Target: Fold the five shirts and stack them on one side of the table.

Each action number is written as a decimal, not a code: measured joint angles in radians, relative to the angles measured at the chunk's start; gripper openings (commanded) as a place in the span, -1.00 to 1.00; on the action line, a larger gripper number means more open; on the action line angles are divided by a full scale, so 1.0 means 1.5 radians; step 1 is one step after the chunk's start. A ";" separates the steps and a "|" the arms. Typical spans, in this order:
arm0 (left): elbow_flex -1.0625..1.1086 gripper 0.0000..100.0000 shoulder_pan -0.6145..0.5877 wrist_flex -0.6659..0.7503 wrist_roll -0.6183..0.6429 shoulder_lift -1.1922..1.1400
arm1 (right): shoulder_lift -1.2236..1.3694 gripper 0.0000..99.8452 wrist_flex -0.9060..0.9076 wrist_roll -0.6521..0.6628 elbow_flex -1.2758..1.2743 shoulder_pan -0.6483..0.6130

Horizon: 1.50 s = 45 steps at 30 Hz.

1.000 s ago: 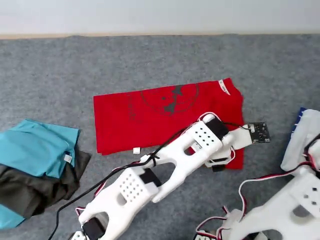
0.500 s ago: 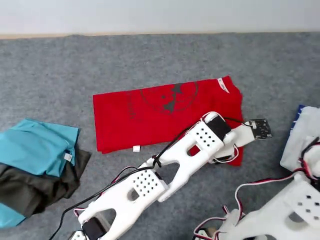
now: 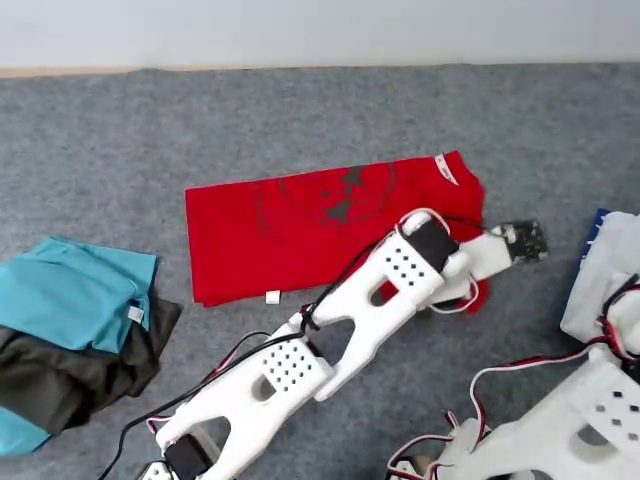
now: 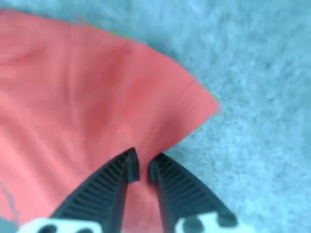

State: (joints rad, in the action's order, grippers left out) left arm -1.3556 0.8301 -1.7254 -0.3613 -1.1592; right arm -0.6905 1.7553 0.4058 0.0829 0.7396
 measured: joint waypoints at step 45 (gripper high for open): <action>0.038 -0.59 -0.208 0.135 0.083 0.020 | 0.000 -0.98 0.000 0.000 -0.002 0.000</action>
State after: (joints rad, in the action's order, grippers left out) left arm -1.2988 0.5186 -1.5228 -0.2371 -1.1285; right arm -0.6905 1.7553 0.4058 0.0798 0.7396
